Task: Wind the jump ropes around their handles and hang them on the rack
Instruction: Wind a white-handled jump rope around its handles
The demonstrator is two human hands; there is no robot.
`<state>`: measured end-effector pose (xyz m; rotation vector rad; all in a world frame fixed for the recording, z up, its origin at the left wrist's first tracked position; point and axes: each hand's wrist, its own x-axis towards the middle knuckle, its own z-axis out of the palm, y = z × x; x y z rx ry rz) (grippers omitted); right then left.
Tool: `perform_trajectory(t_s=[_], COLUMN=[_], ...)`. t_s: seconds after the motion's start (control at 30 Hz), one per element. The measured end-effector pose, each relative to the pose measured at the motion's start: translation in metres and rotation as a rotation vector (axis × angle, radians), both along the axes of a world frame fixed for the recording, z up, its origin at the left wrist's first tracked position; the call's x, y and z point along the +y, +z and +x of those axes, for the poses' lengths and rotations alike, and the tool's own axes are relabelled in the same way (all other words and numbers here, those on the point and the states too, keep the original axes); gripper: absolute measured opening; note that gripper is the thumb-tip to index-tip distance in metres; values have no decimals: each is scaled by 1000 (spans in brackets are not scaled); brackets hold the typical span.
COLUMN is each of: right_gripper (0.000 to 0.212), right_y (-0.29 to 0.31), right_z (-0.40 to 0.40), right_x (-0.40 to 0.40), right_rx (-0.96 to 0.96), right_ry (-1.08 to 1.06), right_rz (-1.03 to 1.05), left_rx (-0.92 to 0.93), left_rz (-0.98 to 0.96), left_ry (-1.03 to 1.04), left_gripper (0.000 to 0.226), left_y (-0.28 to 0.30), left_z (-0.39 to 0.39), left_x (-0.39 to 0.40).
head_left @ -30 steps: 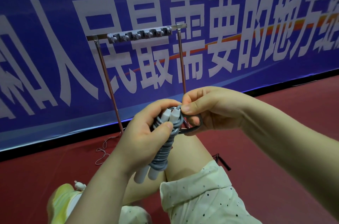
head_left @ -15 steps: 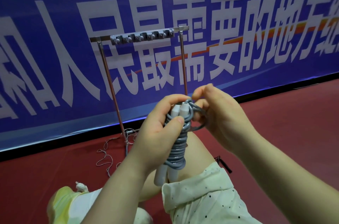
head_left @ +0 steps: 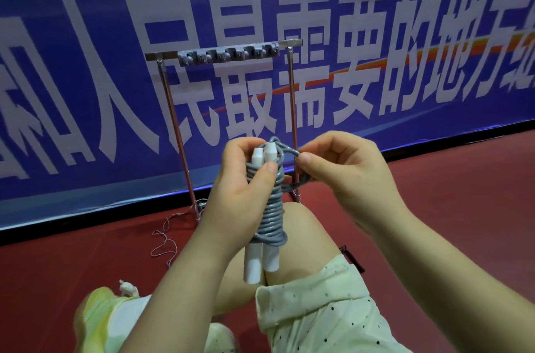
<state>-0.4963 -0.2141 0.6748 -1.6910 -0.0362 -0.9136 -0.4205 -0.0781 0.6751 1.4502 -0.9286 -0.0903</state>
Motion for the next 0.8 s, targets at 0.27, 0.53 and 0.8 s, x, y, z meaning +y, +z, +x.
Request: perform_trajectory(t_s=[0.27,0.53,0.8], right_gripper=[9,14,24], right_y=[-5,-9,8], right_z=[10,6,33], right_x=[-2,-6,-29], right_rx=[49,162,480], right_ry=[63,382,392], right_rz=[113,523,187], left_rx=[-79,-227,-131], left_rz=[127,282,319], left_ry=[-41,-113,-42], left_gripper=[24,27,94], left_y=[1,-15,-7], left_z=[2,6,22], left_x=[2,1,-14])
